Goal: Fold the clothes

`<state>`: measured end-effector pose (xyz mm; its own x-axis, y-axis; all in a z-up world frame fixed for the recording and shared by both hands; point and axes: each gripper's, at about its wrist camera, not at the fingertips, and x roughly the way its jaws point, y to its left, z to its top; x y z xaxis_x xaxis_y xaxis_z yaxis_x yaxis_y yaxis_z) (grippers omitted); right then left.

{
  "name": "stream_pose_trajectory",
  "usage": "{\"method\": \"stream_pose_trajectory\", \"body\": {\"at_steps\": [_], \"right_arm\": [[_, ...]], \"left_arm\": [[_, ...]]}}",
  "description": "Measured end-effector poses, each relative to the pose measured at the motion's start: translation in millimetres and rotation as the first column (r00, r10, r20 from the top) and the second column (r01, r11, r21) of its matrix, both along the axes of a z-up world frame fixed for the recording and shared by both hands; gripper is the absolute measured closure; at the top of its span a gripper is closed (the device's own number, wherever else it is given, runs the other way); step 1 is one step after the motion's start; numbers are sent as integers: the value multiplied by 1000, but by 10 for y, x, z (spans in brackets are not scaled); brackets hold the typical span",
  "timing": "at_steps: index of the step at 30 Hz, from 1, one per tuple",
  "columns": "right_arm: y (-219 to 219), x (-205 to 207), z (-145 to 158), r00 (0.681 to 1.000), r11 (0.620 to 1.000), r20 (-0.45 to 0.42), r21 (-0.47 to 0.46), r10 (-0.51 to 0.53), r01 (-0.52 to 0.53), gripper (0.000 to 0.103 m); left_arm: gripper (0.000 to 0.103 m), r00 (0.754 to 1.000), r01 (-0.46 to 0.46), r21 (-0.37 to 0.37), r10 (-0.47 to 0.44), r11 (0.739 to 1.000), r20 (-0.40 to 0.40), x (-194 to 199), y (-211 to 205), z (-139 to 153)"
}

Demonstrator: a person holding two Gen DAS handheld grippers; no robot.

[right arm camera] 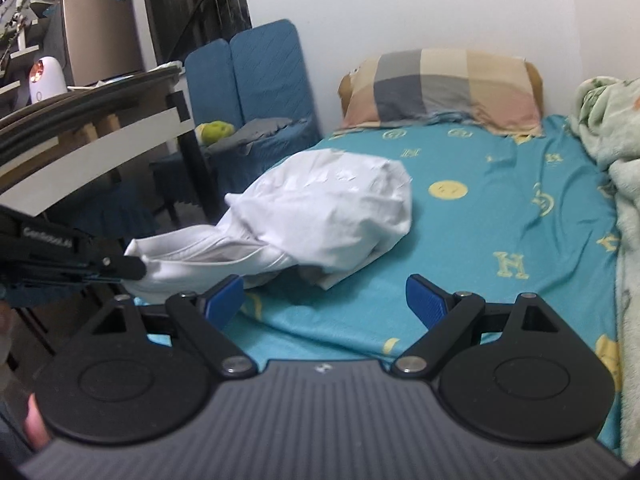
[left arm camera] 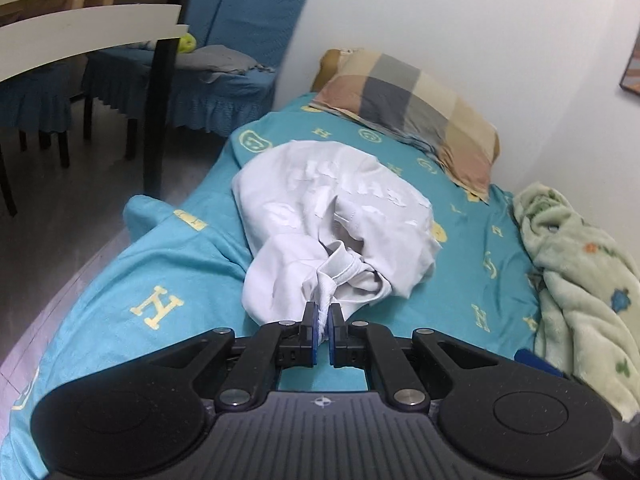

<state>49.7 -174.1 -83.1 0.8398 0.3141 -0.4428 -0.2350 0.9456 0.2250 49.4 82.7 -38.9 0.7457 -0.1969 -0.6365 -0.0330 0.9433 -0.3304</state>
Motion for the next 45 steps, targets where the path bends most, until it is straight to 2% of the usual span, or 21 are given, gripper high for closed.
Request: {"method": "stream_pose_trajectory", "body": {"at_steps": [3, 6, 8, 9, 14, 17, 19, 22, 28, 32, 35, 37, 41, 45], "right_arm": [[101, 120, 0, 1000, 1000, 14, -17, 6, -6, 14], [282, 330, -1, 999, 997, 34, -72, 33, -30, 14], [429, 517, -52, 998, 992, 29, -113, 58, -54, 22], [490, 616, -91, 998, 990, 21, -126, 64, -61, 32], [641, 995, -359, 998, 989, -10, -134, 67, -67, 34], [630, 1113, -506, 996, 988, -47, -131, 72, -78, 51], [596, 1173, -571, 994, 989, -74, -121, 81, -89, 77], [516, 1204, -559, 993, 994, -87, -72, 75, -81, 92], [283, 1015, -113, 1000, 999, 18, 37, 8, -8, 98], [-25, 816, 177, 992, 992, 86, 91, -93, 85, 100], [-335, 743, 240, 974, 975, 93, 93, -209, 200, 100], [-508, 766, 182, 969, 965, 42, 108, -244, 238, 100], [-478, 791, -16, 988, 973, -45, 173, -150, 155, 98], [-138, 754, -140, 999, 985, -43, 165, -31, 38, 96]], "left_arm": [[98, 1000, -22, -13, 22, 1000, 4, 44, 53, 1], [98, 999, -49, -52, 49, 997, -13, 132, 118, -44], [98, 997, -68, -76, 66, 995, -30, 225, 144, -73], [98, 996, -78, -83, 75, 993, -39, 266, 161, -98], [98, 993, -105, -100, 98, 989, -72, 416, 197, -231], [98, 993, -101, -109, 94, 989, -72, 507, 176, -276], [98, 994, -88, -84, 82, 993, -69, 570, 135, -284], [98, 996, -77, -47, 75, 996, -53, 633, 103, -285], [98, 994, -103, -92, 105, 990, 24, 577, 215, -179], [98, 994, -76, -101, 83, 992, 67, 505, 215, -89], [98, 996, -55, -94, 61, 994, 57, 482, 175, -85], [98, 997, -51, -89, 55, 995, 47, 475, 154, -97], [98, 997, -58, -83, 62, 995, 44, 435, 146, -89], [98, 996, -70, -90, 74, 993, 40, 386, 174, -72]]}}
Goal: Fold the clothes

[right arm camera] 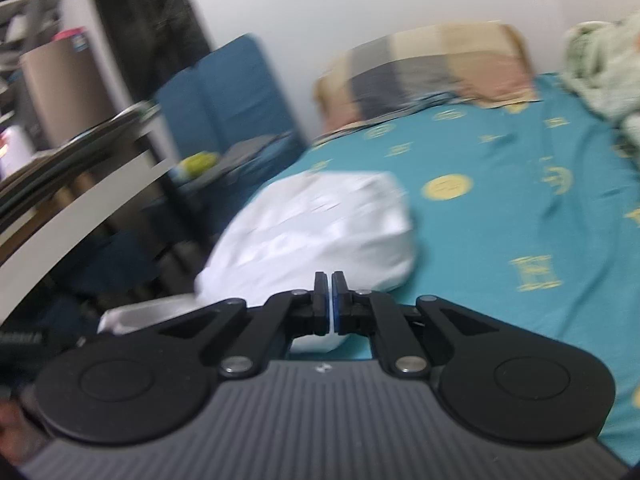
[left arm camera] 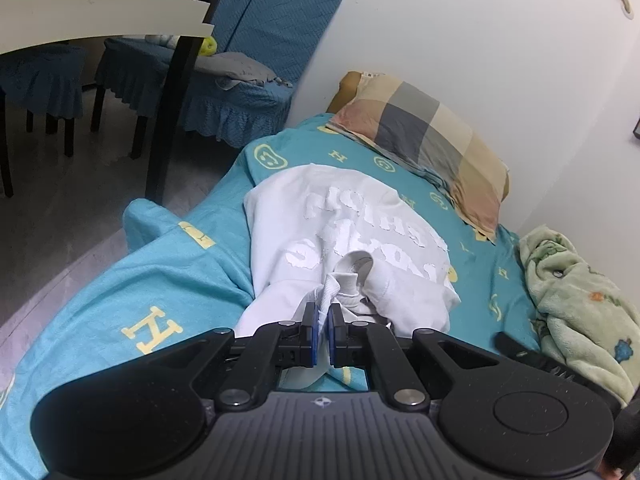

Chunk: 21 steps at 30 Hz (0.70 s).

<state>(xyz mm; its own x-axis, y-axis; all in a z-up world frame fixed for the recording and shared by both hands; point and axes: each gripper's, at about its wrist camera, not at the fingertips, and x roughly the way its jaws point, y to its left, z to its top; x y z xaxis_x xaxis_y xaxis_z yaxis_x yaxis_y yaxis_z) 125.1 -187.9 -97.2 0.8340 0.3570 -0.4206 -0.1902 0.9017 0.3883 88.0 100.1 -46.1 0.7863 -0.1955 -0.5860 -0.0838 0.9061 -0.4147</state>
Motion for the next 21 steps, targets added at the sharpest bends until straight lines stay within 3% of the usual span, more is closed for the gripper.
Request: {"method": "stream_pose_trajectory", "body": {"at_steps": [3, 5, 6, 7, 8, 12, 14, 15, 16, 17, 18, 21], "right_arm": [[207, 5, -78, 999, 997, -17, -56, 47, -48, 91], [304, 8, -124, 997, 992, -20, -100, 73, -75, 69], [339, 7, -147, 996, 990, -19, -113, 88, -89, 47], [366, 5, -175, 994, 987, -13, -123, 105, -106, 33], [392, 10, -200, 993, 984, -6, -135, 120, -120, 32], [550, 137, -318, 991, 954, 2, -271, 135, -130, 35], [581, 217, -378, 994, 943, 12, -316, 113, -103, 42], [577, 257, -401, 995, 941, 13, -326, 101, -91, 55], [553, 290, -413, 996, 942, 11, -326, 88, -79, 78], [514, 308, -407, 998, 945, 13, -323, 69, -61, 89], [455, 304, -373, 998, 952, 25, -305, 49, -40, 95], [220, 245, -173, 997, 981, 79, -193, -10, 25, 98]], "left_arm": [[98, 1000, -7, -19, 7, 1000, -4, -14, 33, 6], [98, 1000, -11, -32, 11, 999, -7, -24, 55, 10], [98, 1000, -13, -36, 12, 999, -10, -21, 61, 7], [98, 1000, -14, -39, 13, 999, -12, -16, 66, 3], [98, 1000, -15, -40, 15, 999, -14, -7, 69, -2], [98, 1000, -19, -36, 19, 999, -2, 34, 64, -18], [98, 1000, -20, -26, 20, 999, 2, 60, 60, -37], [98, 1000, -18, -29, 18, 999, 1, 76, 64, -48], [98, 1000, -17, -33, 17, 999, -1, 90, 68, -58], [98, 1000, -16, -35, 16, 999, 0, 99, 69, -62], [98, 1000, -16, -36, 16, 999, 1, 107, 69, -64], [98, 1000, -6, -45, 7, 999, 19, 95, 67, -50]]}}
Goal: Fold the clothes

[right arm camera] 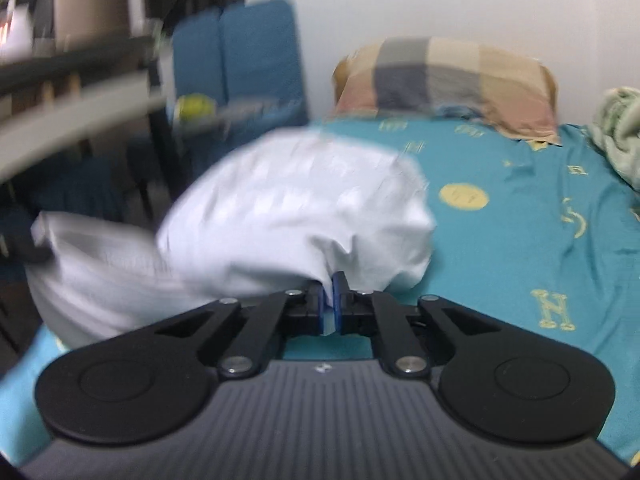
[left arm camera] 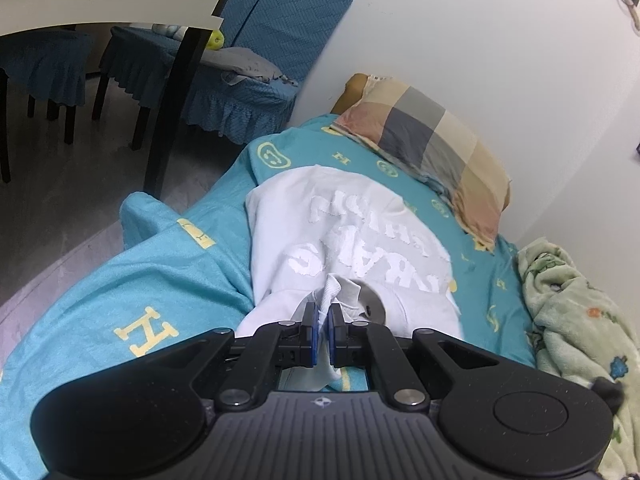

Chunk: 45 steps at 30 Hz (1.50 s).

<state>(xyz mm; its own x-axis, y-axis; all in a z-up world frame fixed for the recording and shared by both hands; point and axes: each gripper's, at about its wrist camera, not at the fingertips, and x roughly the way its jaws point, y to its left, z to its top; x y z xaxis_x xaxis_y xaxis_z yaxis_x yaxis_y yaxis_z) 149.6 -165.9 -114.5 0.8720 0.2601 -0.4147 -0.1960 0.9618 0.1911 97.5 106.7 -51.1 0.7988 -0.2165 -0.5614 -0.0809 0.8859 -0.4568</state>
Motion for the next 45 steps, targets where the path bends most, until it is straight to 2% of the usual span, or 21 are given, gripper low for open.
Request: {"method": "stream_pose_trajectory", "body": {"at_steps": [3, 6, 9, 13, 15, 17, 18, 19, 20, 22, 24, 26, 30, 32, 34, 36, 38, 41, 42, 43, 45], "right_arm": [[-241, -107, 246, 997, 991, 48, 121, -68, 62, 98], [-485, -181, 333, 987, 975, 43, 171, -153, 143, 98], [-791, -121, 173, 961, 938, -81, 210, -263, 274, 98], [-1113, 13, -261, 907, 885, -316, 281, -279, 370, 96], [-1157, 8, -351, 886, 866, -382, 312, -262, 390, 96], [-1122, -47, -329, 886, 868, -384, 307, -261, 389, 94], [-1096, -83, -281, 888, 876, -374, 291, -266, 385, 88], [-1065, -127, -229, 890, 883, -364, 270, -275, 383, 76], [-1034, -172, -178, 892, 891, -353, 247, -284, 381, 70], [-977, -267, -85, 896, 903, -329, 207, -297, 376, 47], [-940, -365, -14, 902, 913, -307, 175, -304, 368, 37], [-863, -474, 56, 905, 923, -280, 122, -321, 365, 37], [-578, -643, 194, 916, 931, -170, -56, -364, 360, 36], [-440, -648, 214, 947, 957, -138, -67, -290, 283, 36], [-307, -590, 167, 975, 988, -157, -32, -154, 151, 38], [-153, -524, 87, 980, 998, -188, -38, -62, 56, 38], [4, -460, -6, 977, 996, -215, -88, -7, -13, 38], [135, -378, -99, 976, 987, -215, -149, 19, -52, 39], [131, -356, -109, 978, 987, -209, -153, 8, -40, 44], [92, -336, -95, 979, 991, -203, -136, -8, -20, 60], [-30, -319, -24, 983, 998, -183, -62, -25, 13, 82]], "left_arm": [[98, 999, 24, 4, -24, 1000, 42, -55, -24, 57], [98, 994, 90, 3, -90, 996, 63, -85, -88, 93], [98, 989, 143, 46, -145, 989, 40, -84, -212, 61], [98, 985, 174, 82, -174, 981, -4, -47, -301, -33], [98, 985, 173, 80, -173, 982, -12, -39, -297, -59], [98, 986, 168, 84, -168, 982, -7, -47, -283, -60], [98, 986, 163, 86, -164, 983, -3, -55, -273, -53], [98, 987, 159, 82, -160, 984, 1, -61, -258, -43], [98, 987, 157, 74, -158, 985, 5, -67, -246, -31], [98, 988, 152, 64, -153, 986, 15, -81, -232, -6], [98, 988, 149, 66, -150, 987, 23, -94, -233, 19], [98, 988, 152, 62, -154, 986, 32, -105, -239, 36], [98, 986, 154, 57, -157, 986, 51, -131, -251, 80], [98, 986, 153, 53, -156, 987, 60, -140, -247, 101], [98, 986, 153, 51, -156, 987, 61, -132, -243, 100], [98, 986, 152, 48, -155, 987, 62, -123, -238, 99], [98, 986, 152, 46, -154, 987, 64, -114, -234, 98], [98, 986, 152, 46, -155, 987, 64, -96, -233, 92], [98, 986, 154, 52, -157, 987, 60, -86, -238, 81], [98, 986, 156, 57, -159, 986, 54, -77, -244, 69], [98, 986, 160, 68, -163, 985, 44, -57, -257, 44]]}}
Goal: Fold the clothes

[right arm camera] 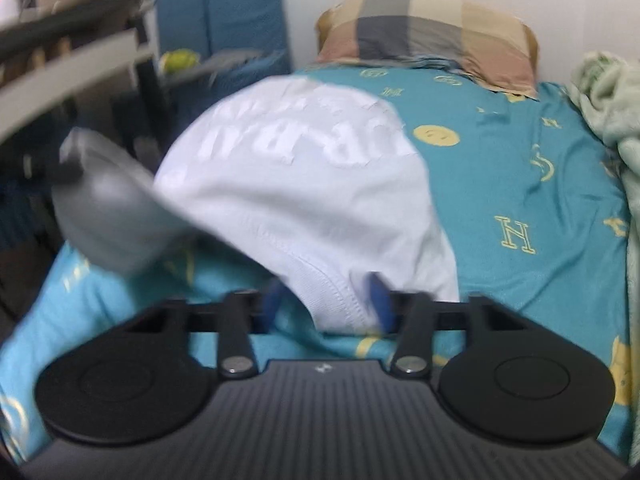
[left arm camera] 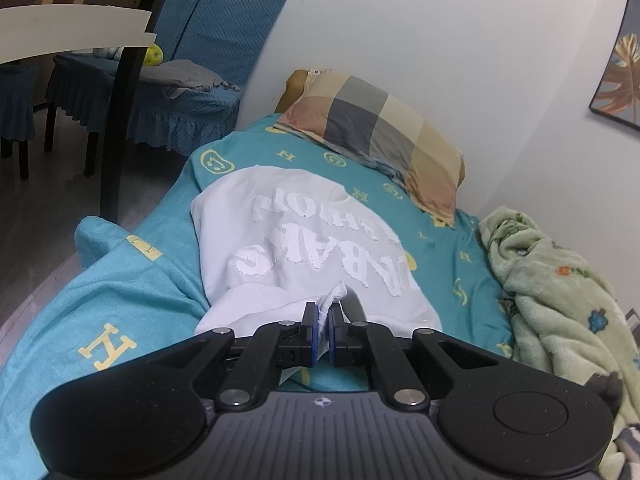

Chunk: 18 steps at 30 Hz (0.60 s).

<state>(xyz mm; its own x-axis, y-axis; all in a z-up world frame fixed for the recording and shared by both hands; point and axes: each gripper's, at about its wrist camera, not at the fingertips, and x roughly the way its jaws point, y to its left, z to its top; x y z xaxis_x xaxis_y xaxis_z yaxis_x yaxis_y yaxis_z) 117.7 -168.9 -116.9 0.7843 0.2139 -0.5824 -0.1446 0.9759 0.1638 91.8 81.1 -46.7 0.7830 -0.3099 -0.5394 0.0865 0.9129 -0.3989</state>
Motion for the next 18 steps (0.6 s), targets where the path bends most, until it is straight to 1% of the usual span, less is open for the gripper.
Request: {"method": "stream_pose_trajectory", "body": {"at_steps": [1, 5, 7, 8, 9, 10, 12, 13, 14, 18], "right_arm": [[-55, -20, 35, 1000, 999, 19, 37, -14, 13, 85], [-232, -64, 193, 996, 984, 72, 173, -54, 41, 89], [-255, -97, 280, 993, 979, 98, 200, -59, 38, 89], [-259, -115, 324, 992, 978, 112, 208, -59, 35, 89], [-263, -133, 368, 990, 976, 126, 216, -60, 31, 89], [-267, -151, 412, 988, 974, 140, 224, -60, 28, 89], [-273, -180, 468, 986, 972, 156, 235, -56, 18, 89], [-275, -191, 489, 985, 972, 162, 235, -53, 13, 89], [-275, -201, 508, 985, 972, 166, 234, -49, 9, 89], [-292, -239, 572, 983, 970, 181, 245, -38, -8, 89]], "left_arm": [[98, 1000, 2, 6, -2, 1000, -5, 10, -6, -12], [97, 1000, 18, 25, -17, 1000, -19, 31, -29, -54], [95, 999, 30, 47, -29, 998, -13, 13, -58, -50], [90, 999, 36, 64, -35, 997, -8, -2, -75, -44], [82, 999, 44, 76, -44, 996, -4, -19, -92, -37], [79, 998, 59, 80, -58, 995, -6, -40, -108, -33], [67, 996, 91, 82, -90, 993, -14, -88, -139, -27], [63, 994, 106, 91, -105, 990, -14, -118, -161, -21], [55, 993, 122, 102, -121, 987, -12, -148, -186, -13], [49, 983, 181, 182, -185, 967, 7, -221, -360, -9]]}}
